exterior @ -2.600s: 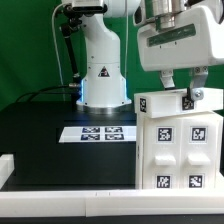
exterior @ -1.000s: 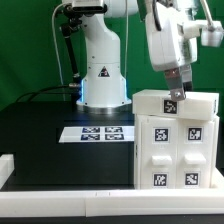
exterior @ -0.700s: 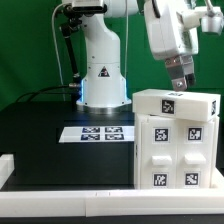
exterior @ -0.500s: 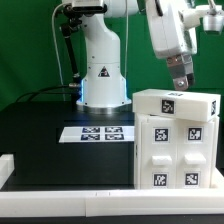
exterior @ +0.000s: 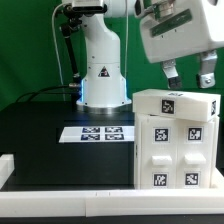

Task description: Assemble cabinet

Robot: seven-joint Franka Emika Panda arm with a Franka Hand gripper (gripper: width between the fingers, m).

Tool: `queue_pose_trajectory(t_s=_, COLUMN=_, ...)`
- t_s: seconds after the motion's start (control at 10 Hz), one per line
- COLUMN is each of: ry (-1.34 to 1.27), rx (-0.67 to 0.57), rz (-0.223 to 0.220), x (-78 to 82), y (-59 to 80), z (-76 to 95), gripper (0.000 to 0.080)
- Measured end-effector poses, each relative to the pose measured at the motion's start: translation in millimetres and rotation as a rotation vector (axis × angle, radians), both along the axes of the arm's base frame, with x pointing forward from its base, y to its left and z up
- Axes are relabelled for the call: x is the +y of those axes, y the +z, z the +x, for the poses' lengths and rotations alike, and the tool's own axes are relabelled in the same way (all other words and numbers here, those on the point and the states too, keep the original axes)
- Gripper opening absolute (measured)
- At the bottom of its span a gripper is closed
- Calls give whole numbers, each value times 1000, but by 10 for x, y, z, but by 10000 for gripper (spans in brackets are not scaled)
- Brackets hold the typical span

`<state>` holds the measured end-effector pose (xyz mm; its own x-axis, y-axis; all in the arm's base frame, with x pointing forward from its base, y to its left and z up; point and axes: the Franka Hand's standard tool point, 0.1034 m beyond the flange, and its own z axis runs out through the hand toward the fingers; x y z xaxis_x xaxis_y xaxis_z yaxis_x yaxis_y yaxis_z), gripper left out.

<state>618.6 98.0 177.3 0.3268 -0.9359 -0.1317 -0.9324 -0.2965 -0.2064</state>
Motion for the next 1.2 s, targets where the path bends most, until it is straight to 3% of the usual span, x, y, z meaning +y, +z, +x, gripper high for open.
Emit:
queue_pose_trajectory(t_s=0.7, ry=496, rx=-68, rz=-72, x=20, y=14, z=33, gripper=797)
queue_pose_trajectory(t_s=0.8, ry=604, rx=-87, rz=-92, x=14, y=14, z=33, gripper=797)
queue_pose_trajectory(t_s=0.9, ry=797, rx=-110, rz=-149, x=-3, y=21, z=36, gripper=797)
queue_pose_trajectory(t_s=1.2, ry=1123, rx=-157, rz=-202, x=-43, y=16, z=32, gripper=797)
